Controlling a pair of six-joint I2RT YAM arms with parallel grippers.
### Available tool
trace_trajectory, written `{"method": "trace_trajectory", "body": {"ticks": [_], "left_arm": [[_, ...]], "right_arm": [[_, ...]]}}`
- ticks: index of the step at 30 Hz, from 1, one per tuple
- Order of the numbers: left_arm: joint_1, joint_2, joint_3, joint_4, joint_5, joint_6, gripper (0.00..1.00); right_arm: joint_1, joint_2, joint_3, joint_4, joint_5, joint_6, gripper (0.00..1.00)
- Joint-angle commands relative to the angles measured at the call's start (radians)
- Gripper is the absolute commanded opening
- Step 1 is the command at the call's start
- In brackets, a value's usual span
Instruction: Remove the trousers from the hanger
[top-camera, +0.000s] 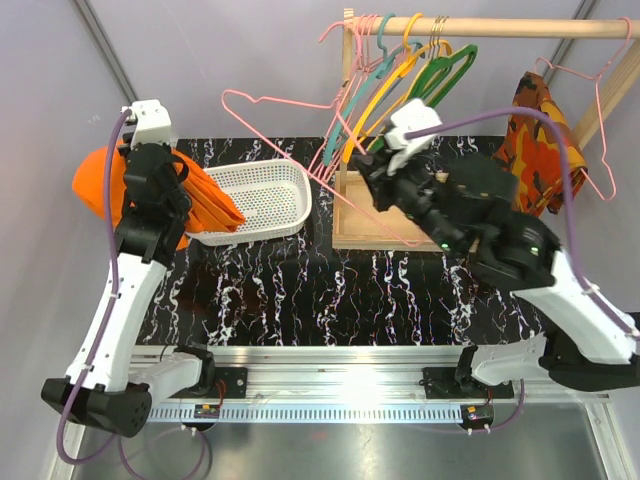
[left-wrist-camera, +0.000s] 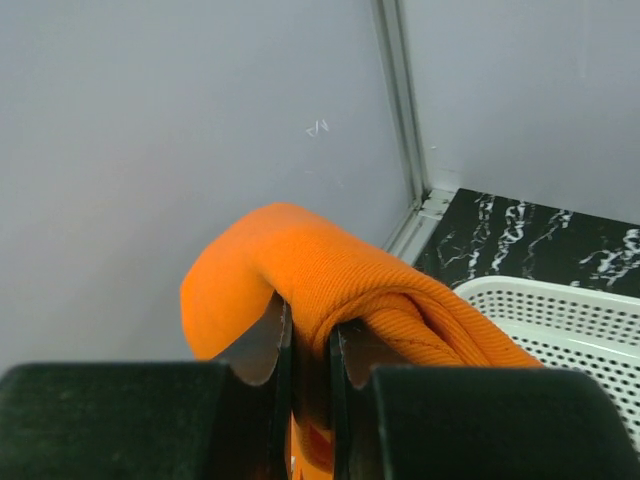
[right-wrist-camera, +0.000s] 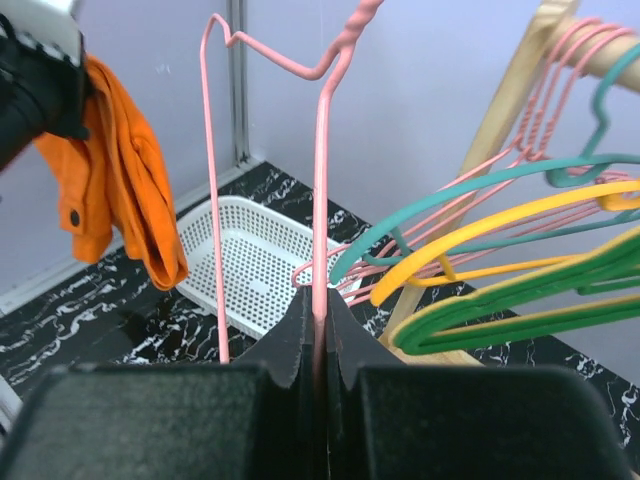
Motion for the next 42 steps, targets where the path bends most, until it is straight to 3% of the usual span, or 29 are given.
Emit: {"method": "trace_trajectory", "body": {"ticks": [1, 8, 16, 22, 27, 30, 35, 42], "left_arm": [[0.057, -0.008, 0.021, 0.219, 0.081, 0.054, 0.0], [0.105, 0.108, 0.001, 0.38, 0.205, 0.131, 0.0], [0.103, 0.163, -0.203, 0.695, 0.345, 0.373, 0.0], [0.016, 0.263, -0.195, 0.71, 0.36, 0.457, 0.0], [-0.123, 0.311, -0.306, 0.787, 0.352, 0.548, 0.0], [-0.141, 0.328, -0.358, 0.809, 0.383, 0.545, 0.0], [-0.153, 0.364, -0.344, 0.7, 0.487, 0.496, 0.0], [-0.202, 0.458, -0.295, 0.6, 0.506, 0.485, 0.0]], "right_arm": [[-0.007, -0.087, 0.048, -0.005, -0.055, 0.004, 0.0], [-0.007, -0.2, -0.015, -0.016, -0.02, 0.011, 0.0], [-0.005, -0.323, -0.113, -0.054, -0.006, 0.085, 0.0], [-0.005, -0.38, -0.156, -0.093, 0.01, 0.12, 0.0], [-0.007, -0.429, -0.179, -0.095, 0.033, 0.131, 0.0], [-0.005, -0.441, -0.158, -0.138, 0.03, 0.149, 0.0], [-0.005, -0.479, -0.149, -0.174, 0.043, 0.166, 0.0], [-0.007, -0.51, -0.149, -0.197, 0.068, 0.169, 0.0]]}}
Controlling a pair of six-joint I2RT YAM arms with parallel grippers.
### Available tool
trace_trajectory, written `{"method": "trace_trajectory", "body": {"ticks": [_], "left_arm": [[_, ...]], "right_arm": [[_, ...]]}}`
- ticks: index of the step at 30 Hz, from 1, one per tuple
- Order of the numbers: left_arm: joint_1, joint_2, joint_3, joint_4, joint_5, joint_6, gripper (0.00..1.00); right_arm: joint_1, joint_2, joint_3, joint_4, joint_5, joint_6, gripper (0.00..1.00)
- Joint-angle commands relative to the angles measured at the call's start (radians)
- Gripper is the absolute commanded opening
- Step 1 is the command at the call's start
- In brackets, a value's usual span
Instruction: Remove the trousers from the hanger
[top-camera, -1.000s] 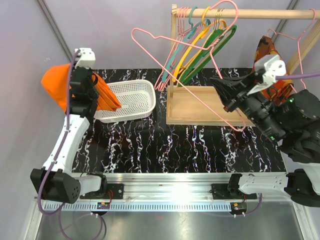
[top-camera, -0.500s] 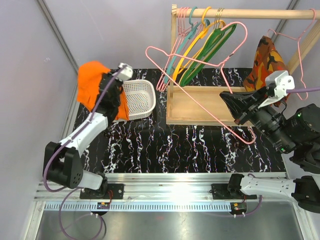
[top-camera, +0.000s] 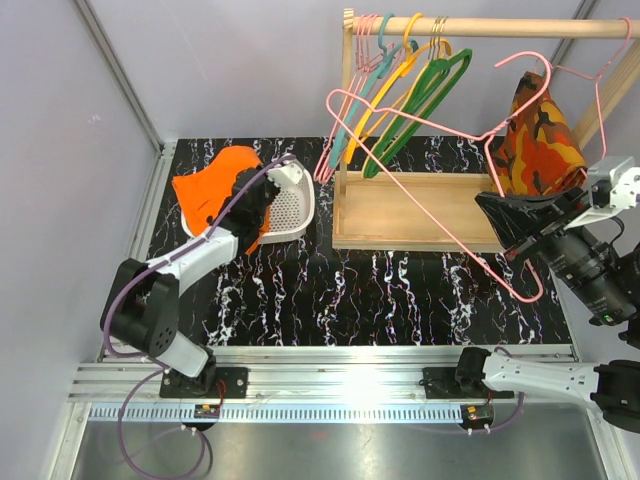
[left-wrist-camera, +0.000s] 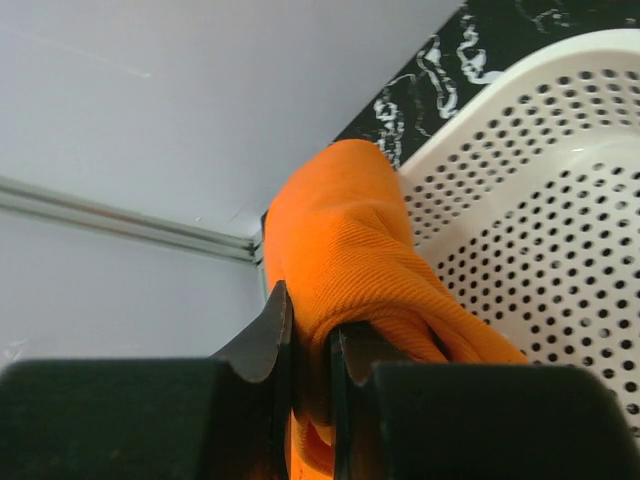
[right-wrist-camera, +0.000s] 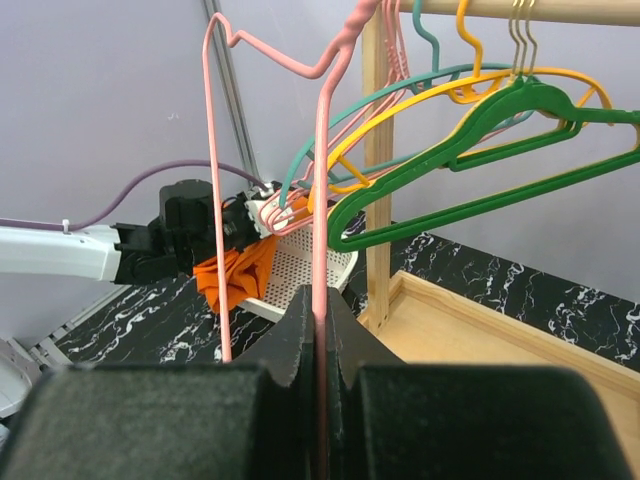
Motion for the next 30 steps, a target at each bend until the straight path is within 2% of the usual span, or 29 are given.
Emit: {"method": "trace_trajectory", "body": {"ticks": [1, 5, 9, 12, 15, 18, 19, 20, 23, 27, 30], "left_arm": [[-0.023, 0.026, 0.07, 0.042, 0.046, -0.024, 0.0], [-0.034, 0.048, 0.111, -0.037, 0.124, -0.078, 0.0], [-0.036, 0.089, 0.171, -0.258, 0.268, -0.076, 0.0], [-0.036, 0.109, 0.191, -0.315, 0.352, -0.094, 0.0], [-0.036, 0.164, 0.264, -0.442, 0.411, -0.093, 0.12], [-0.036, 0.193, 0.33, -0.527, 0.449, -0.108, 0.14], [-0.034, 0.195, 0.344, -0.548, 0.474, -0.11, 0.26], [-0.034, 0.193, 0.355, -0.567, 0.492, -0.11, 0.33], [-0.03, 0.175, 0.395, -0.623, 0.544, -0.133, 0.49], [0.002, 0.135, 0.412, -0.666, 0.596, -0.171, 0.57], [0.036, 0.082, 0.389, -0.66, 0.645, -0.22, 0.59]], "right_arm": [[-0.005, -0.01, 0.028, -0.001, 0.037, 0.009, 0.0], [-0.005, -0.016, 0.023, 0.003, 0.051, -0.003, 0.0], [-0.006, -0.036, -0.006, 0.036, 0.063, -0.015, 0.0], [-0.006, -0.038, -0.009, 0.042, 0.073, -0.022, 0.0], [-0.005, -0.03, -0.009, 0.033, 0.087, -0.022, 0.0], [-0.006, -0.032, -0.007, 0.025, 0.1, -0.017, 0.0], [-0.005, -0.033, -0.006, 0.025, 0.106, -0.017, 0.0], [-0.005, -0.032, -0.004, 0.02, 0.113, -0.015, 0.0], [-0.005, -0.027, 0.008, 0.01, 0.142, -0.022, 0.0], [-0.005, -0.022, 0.03, 0.005, 0.157, -0.031, 0.0], [-0.003, -0.016, 0.031, 0.013, 0.169, -0.048, 0.0]]}}
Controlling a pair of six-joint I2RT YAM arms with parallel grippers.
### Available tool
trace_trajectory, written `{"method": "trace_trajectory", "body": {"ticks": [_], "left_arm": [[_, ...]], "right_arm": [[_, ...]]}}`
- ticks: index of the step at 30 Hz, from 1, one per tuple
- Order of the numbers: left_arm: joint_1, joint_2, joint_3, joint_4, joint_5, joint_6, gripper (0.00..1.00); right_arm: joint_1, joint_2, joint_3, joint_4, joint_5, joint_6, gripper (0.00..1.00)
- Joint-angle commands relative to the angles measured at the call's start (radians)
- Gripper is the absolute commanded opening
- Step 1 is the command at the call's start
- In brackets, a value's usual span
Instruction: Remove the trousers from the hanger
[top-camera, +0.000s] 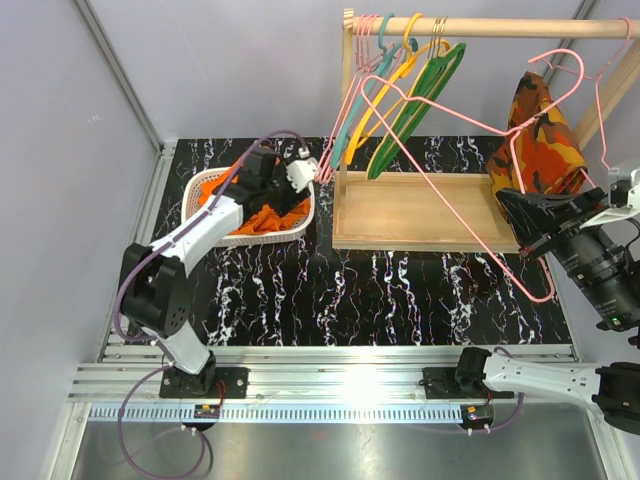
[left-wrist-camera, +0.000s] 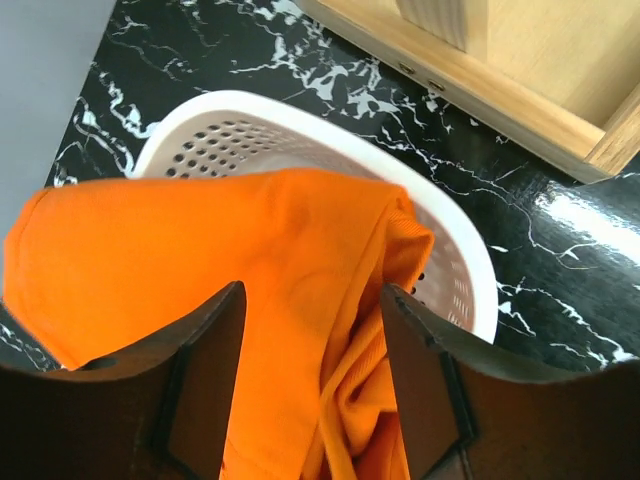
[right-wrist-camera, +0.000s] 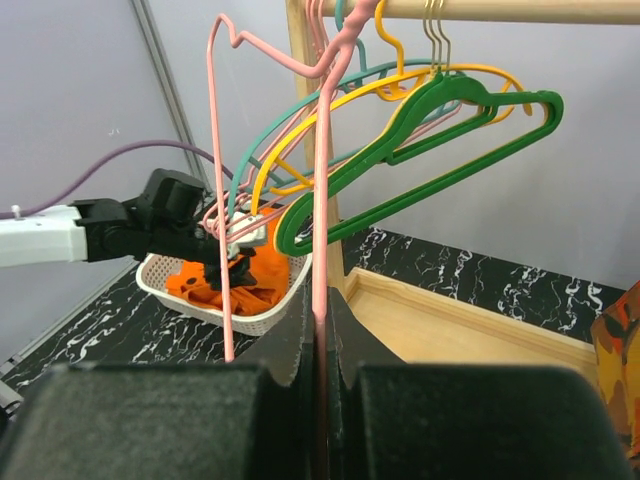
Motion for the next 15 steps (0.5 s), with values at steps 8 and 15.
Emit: {"method": "trace_trajectory", "body": {"ticks": [8, 15], "left_arm": [[0.208, -0.177, -0.114, 0.314, 0.177, -0.494, 0.79], [0.213, 0.118, 0.145, 0.038, -0.145, -0.826, 0.78]], "right_arm": [[-0.005, 0.036, 0.032, 0.041, 0.056, -0.043, 0.0], [-0.006, 0.05, 0.025, 0.04, 0.122, -0.055, 0.0]]}}
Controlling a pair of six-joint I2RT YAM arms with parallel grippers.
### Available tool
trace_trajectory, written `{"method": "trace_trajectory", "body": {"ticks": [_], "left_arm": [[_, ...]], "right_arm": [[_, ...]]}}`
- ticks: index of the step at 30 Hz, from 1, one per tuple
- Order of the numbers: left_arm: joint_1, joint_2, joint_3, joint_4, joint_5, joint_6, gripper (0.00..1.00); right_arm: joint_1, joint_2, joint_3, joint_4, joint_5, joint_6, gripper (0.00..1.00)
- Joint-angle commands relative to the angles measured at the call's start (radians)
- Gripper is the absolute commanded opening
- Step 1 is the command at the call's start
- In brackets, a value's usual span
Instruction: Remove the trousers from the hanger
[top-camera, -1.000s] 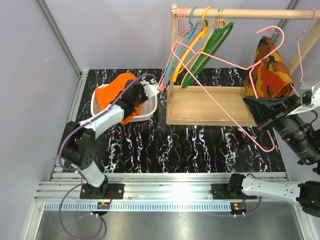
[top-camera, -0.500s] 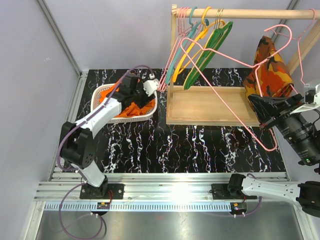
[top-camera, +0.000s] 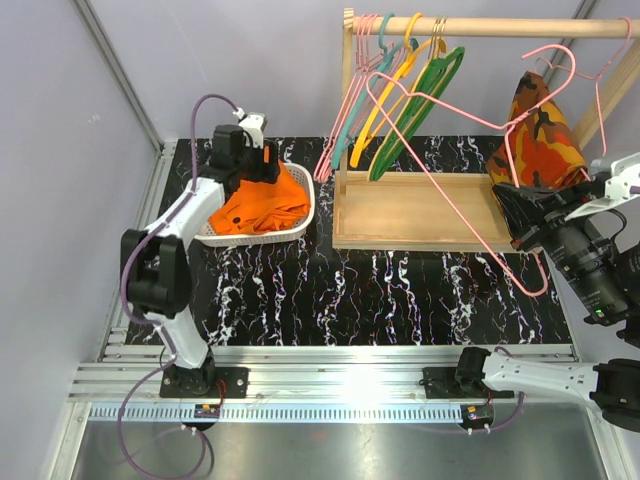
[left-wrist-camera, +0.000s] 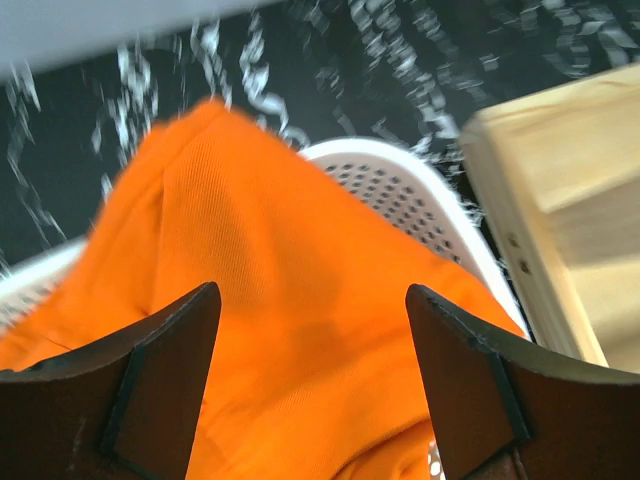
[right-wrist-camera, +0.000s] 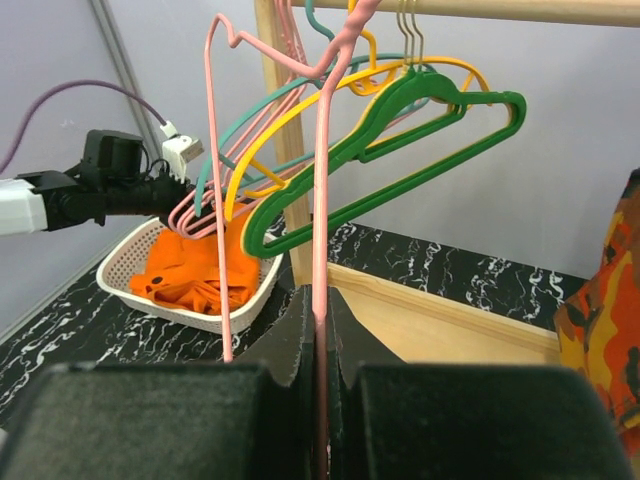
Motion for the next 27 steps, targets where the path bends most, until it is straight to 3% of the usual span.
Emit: {"method": "trace_trajectory", "body": {"ticks": [1, 6, 13, 15, 21, 27], "left_arm": [[-0.002, 0.11, 0.064, -0.113, -0.181, -0.251, 0.78], [0.019, 0.276, 0.141, -0.19, -0.247, -0.373, 0.77], [0.007, 0.464, 0.231, -0.327, -0.239, -0.396, 0.75], [-0.025, 0.466, 0.251, -0.356, -0.312, -0.353, 0.75], [-0.037, 0.445, 0.276, -0.39, -0.298, -0.314, 0.76], [-0.034, 0.258, 0.325, -0.41, -0.285, -0.325, 0.79]], "right_arm": [[-0.005, 0.016, 0.017, 0.037, 0.064, -0.021, 0.0], [-0.003, 0.014, 0.017, 0.035, 0.064, -0.024, 0.0], [-0.005, 0.017, 0.009, 0.026, 0.063, -0.03, 0.0], [-0.005, 0.016, -0.001, 0.025, 0.069, -0.033, 0.0], [-0.005, 0.079, 0.049, -0.097, 0.178, 0.005, 0.0], [-0.006, 0.099, 0.068, -0.147, 0.231, 0.022, 0.0]]}}
